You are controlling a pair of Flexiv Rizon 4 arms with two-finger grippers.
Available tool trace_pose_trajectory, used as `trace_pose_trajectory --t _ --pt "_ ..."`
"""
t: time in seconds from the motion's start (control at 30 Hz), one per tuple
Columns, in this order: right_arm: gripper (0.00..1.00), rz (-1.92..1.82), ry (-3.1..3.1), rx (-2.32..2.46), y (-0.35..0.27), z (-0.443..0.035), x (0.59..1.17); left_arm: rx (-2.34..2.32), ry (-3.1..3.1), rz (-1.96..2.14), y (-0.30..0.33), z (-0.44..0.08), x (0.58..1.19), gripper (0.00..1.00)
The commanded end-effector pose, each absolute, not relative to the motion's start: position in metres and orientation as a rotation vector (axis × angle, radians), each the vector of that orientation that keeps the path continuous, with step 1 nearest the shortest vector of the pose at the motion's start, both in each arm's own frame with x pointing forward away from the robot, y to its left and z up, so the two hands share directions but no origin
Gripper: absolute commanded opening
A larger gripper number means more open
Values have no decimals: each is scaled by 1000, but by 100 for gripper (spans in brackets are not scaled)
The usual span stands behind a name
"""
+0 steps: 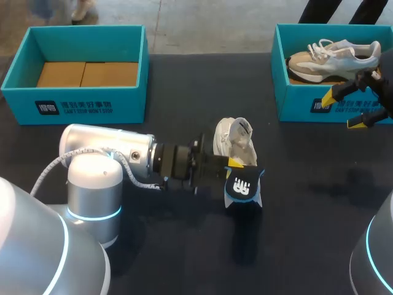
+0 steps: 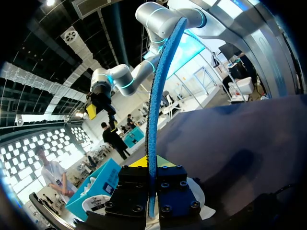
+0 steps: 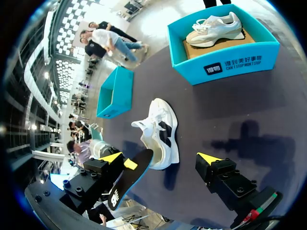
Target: Take the shoe out of the shoebox, open the shoe tongue, remove and reinsert the insole, then place the shoe into the shoebox
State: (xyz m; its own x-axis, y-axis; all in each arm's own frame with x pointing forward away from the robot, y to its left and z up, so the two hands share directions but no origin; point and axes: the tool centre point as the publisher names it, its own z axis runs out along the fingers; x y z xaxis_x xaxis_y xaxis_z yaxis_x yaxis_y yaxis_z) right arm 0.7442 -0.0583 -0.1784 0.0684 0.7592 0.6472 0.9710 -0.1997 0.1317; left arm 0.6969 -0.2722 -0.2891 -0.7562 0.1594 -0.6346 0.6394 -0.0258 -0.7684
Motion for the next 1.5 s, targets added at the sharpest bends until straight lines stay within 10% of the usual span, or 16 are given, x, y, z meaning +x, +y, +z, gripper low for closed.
trace_pose_trajectory --t 0.03,1.5 --pt "100 -873 -1728 -2021 -58 -179 744 844 1908 -1835 -276 -291 703 0" --pt "100 -873 -1728 -2021 -58 -179 744 936 2015 -1781 -267 -318 713 0"
